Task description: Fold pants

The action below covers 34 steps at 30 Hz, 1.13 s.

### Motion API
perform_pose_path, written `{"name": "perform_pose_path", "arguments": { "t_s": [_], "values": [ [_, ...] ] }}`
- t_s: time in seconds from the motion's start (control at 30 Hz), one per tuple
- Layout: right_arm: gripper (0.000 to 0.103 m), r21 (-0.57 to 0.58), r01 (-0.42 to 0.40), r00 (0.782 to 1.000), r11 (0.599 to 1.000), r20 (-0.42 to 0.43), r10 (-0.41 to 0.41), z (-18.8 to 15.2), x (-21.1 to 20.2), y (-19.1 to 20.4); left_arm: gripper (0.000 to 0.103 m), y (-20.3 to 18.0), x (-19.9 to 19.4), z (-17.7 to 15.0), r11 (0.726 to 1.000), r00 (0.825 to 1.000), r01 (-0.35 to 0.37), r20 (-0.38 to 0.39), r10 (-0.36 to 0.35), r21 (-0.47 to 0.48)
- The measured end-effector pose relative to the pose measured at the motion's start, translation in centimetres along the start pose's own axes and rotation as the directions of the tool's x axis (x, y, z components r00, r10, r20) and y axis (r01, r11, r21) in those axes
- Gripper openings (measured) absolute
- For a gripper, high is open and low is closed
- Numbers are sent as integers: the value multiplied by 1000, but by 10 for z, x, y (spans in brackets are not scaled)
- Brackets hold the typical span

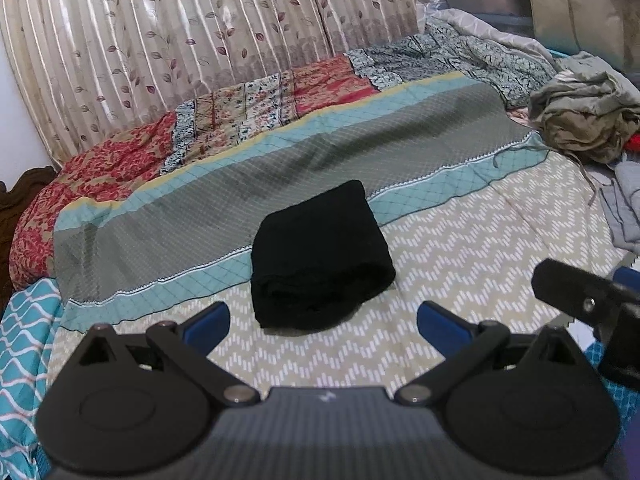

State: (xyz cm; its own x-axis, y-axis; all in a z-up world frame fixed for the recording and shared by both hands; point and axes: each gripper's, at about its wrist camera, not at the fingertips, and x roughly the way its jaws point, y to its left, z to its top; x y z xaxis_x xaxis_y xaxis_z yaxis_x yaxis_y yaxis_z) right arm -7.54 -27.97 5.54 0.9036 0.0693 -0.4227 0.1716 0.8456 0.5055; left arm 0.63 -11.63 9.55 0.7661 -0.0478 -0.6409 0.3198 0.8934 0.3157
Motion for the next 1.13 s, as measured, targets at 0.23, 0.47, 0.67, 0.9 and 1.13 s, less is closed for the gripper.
{"name": "perform_pose_path", "arguments": {
  "t_s": [0.23,0.47,0.67,0.9,1.13],
  "values": [
    [99,-8,0,1000,1000,-10,0,-1,2,3,103,4,4,-7,1000,1000,14,-28,-14,-8],
    [99,-21,0,1000,1000,-22,0,-3,5,6,103,13,6,-7,1000,999,11,-32,-12,-29],
    [99,-29,3,1000,1000,-28,-3,-3,8,10,103,20,8,-8,999,999,12,-36,-14,-38],
    [99,-42,3,999,999,-39,-5,-4,12,14,103,30,11,-11,998,999,20,-45,-22,-61],
    [99,-65,4,999,998,-45,-7,-8,15,22,103,42,12,-16,996,999,9,-40,-13,-84]
  ]
}}
